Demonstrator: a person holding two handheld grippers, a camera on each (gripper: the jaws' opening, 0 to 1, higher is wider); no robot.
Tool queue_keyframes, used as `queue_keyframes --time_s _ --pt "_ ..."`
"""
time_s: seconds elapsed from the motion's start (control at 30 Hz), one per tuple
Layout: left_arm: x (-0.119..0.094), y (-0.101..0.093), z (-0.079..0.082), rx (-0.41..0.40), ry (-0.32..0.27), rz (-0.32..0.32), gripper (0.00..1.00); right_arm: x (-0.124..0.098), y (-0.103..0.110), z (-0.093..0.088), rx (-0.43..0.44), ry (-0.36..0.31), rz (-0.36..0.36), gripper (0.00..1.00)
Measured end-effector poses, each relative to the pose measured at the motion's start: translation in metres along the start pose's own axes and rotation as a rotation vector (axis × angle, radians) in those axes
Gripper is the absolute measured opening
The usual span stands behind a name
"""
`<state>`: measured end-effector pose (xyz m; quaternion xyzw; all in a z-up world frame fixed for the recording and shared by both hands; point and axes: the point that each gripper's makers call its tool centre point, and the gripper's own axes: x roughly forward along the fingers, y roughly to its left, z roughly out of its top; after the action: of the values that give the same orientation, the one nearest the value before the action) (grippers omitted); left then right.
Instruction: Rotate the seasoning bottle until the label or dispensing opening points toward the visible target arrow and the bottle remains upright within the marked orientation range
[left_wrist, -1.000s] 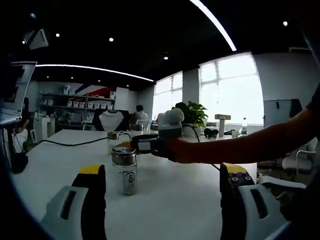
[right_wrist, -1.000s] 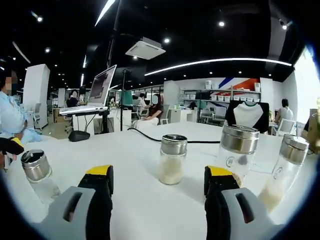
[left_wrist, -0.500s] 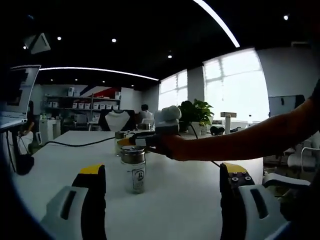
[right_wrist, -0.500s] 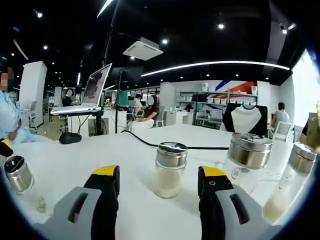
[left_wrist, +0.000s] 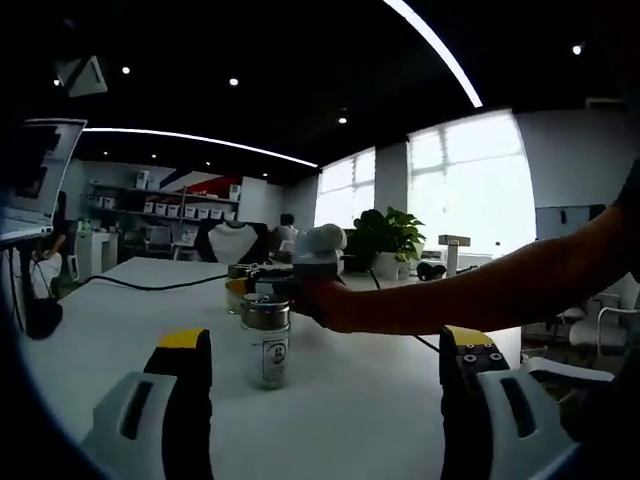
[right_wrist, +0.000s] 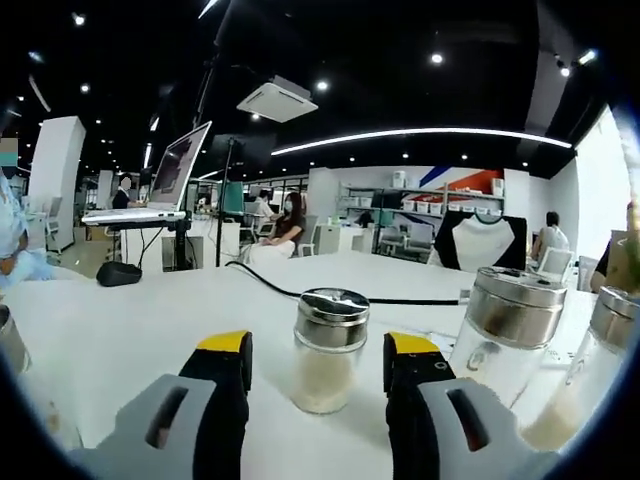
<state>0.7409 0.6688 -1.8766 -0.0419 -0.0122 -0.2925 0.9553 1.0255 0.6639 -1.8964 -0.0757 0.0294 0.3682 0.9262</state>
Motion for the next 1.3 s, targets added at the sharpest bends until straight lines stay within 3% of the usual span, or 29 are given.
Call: queue_keyframes --time_s 0.13,0.47,0.67,0.77,1.17,1.3 --pt "0.0 0.0 -0.001 0.038 0.007 -0.004 1.0 0.004 -0.003 0.003 0.03 -0.019 -0.011 0.49" --pt "-0.001 -0.001 -0.004 0.008 0.034 -0.028 1.0 0.01 -0.004 0.009 0.051 -0.054 -0.025 0.41" --pt "-0.001 -0.005 -0.007 0.024 0.043 -0.044 1.0 0.012 -0.005 0.004 0.019 -0.032 -0.037 0.34" --pt "0.0 -0.011 -0.003 0.003 0.028 -0.072 1.0 0.014 -0.006 0.004 0.027 -0.035 -0.041 0.34" --pt "0.001 -0.012 -0.004 -0.004 0.031 -0.072 1.0 0.015 -0.005 0.007 0.015 -0.018 -0.042 0.31" --pt "0.001 -0.011 -0.003 0.009 0.034 -0.068 1.0 0.007 -0.005 0.016 0.07 -0.049 -0.03 0.31"
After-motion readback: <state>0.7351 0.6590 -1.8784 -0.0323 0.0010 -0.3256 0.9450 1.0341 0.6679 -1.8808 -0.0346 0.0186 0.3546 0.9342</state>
